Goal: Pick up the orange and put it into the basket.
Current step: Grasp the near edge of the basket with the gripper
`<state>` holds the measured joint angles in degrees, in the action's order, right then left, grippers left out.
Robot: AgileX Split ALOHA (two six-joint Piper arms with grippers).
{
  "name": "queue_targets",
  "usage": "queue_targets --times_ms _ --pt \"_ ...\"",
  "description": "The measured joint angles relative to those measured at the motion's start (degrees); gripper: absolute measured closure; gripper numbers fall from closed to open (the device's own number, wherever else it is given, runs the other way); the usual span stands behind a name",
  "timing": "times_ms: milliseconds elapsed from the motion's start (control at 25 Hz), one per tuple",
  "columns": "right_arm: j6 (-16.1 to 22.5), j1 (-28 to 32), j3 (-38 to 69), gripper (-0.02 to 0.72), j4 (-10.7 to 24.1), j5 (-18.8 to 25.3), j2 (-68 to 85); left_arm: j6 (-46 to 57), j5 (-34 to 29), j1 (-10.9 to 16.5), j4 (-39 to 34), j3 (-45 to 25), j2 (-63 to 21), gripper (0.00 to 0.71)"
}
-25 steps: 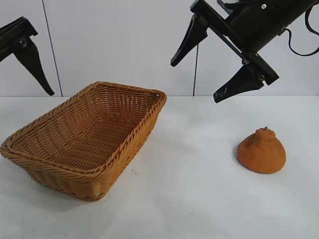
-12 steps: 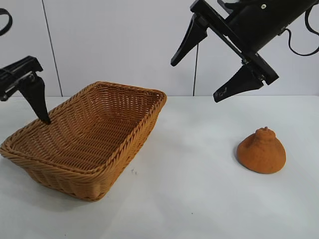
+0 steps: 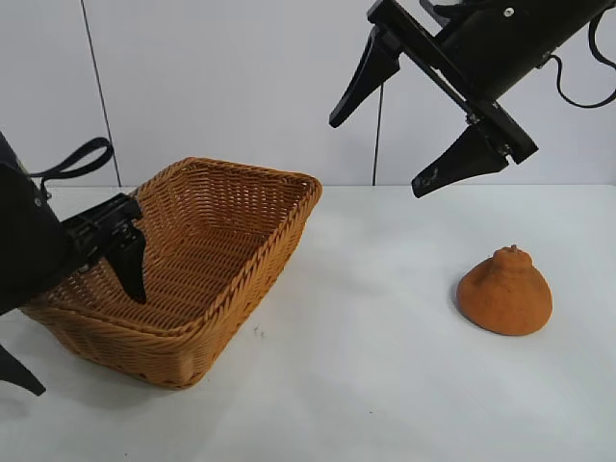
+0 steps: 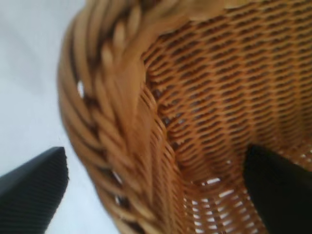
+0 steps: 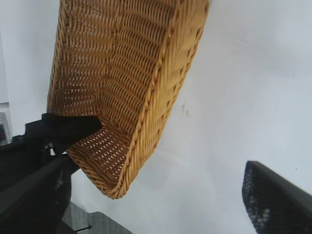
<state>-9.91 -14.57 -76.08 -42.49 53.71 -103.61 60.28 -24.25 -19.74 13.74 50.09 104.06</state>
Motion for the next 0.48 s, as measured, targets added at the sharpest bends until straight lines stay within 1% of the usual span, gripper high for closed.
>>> queue_targets --times_ms 40,160,200,240,280,400,480 --pt "0.0 0.0 0.0 0.052 0.0 0.0 0.0 0.0 0.0 0.0 0.0 0.0 0.0 0.224" --pt "0.0 0.0 0.0 0.052 0.0 0.0 0.0 0.1 -0.4 0.0 0.8 0.0 0.0 0.493" --pt "0.0 0.0 0.0 0.052 0.0 0.0 0.0 1.0 0.1 0.0 2.0 0.0 0.0 0.562" --pt "0.0 0.0 0.0 0.052 0.0 0.0 0.0 1.1 0.8 0.1 2.5 0.1 0.0 0.607" --pt "0.0 0.0 0.0 0.052 0.0 0.0 0.0 0.8 1.0 0.1 2.7 0.1 -0.1 0.625" --pt "0.0 0.0 0.0 0.052 0.0 0.0 0.0 0.0 -1.2 0.1 3.8 0.6 -0.1 0.625" --pt "0.0 0.0 0.0 0.052 -0.1 0.0 0.0 -0.5 -3.2 0.8 3.9 1.9 -0.4 0.625"
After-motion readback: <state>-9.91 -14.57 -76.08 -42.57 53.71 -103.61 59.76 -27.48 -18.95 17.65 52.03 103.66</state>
